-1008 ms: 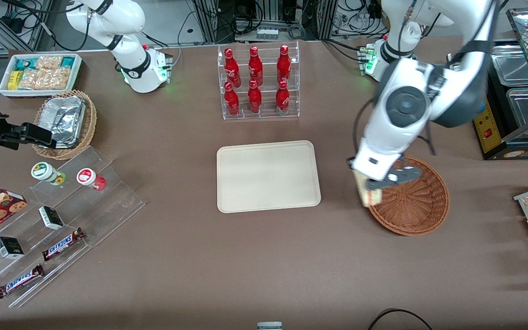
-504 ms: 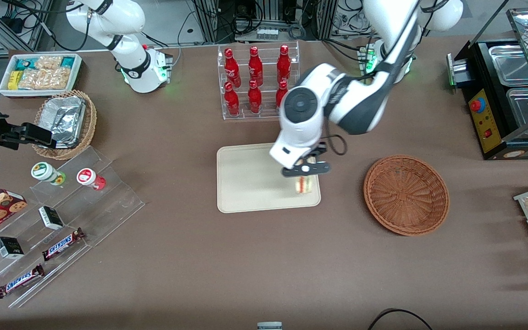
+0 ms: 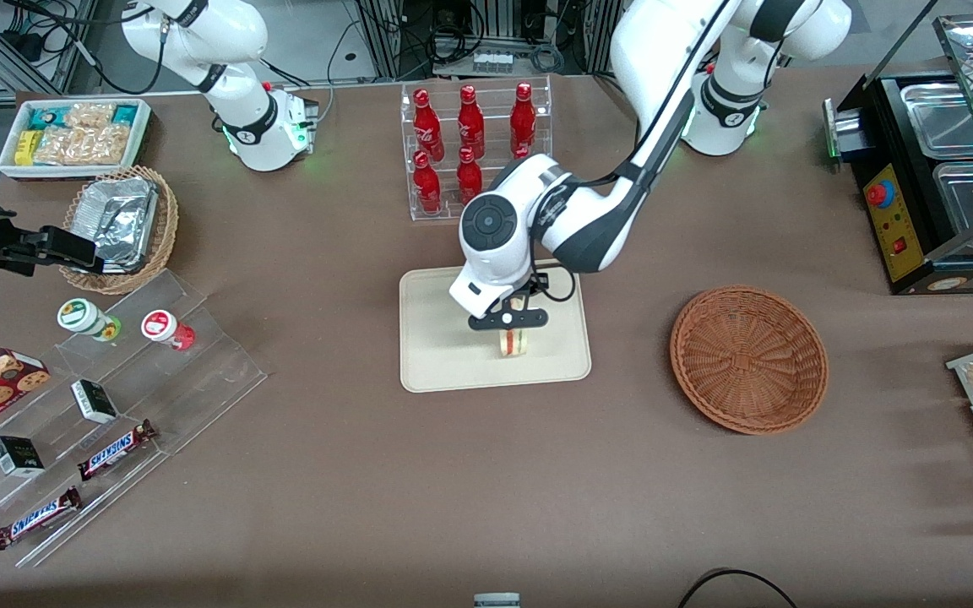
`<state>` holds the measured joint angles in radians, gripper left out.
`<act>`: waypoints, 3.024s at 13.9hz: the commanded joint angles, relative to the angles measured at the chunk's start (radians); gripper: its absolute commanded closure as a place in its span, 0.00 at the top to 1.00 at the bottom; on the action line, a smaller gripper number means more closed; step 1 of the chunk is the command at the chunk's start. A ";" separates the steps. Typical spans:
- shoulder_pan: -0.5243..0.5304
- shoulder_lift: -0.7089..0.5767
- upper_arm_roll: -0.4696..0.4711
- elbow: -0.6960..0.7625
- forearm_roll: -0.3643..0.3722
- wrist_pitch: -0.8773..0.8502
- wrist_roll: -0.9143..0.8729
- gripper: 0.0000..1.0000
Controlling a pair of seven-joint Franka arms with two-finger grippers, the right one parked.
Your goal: Place sandwich from basket to tray
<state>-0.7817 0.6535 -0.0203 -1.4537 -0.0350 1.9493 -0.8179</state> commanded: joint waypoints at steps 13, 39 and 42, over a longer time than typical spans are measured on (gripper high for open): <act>-0.060 0.086 0.014 0.003 -0.062 0.076 -0.050 0.41; 0.468 -0.503 0.029 0.004 0.027 -0.480 0.357 1.00; 0.568 -0.541 0.029 -0.001 0.026 -0.527 0.512 1.00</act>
<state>-0.2749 0.1581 0.0231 -1.4212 -0.0162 1.4478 -0.3989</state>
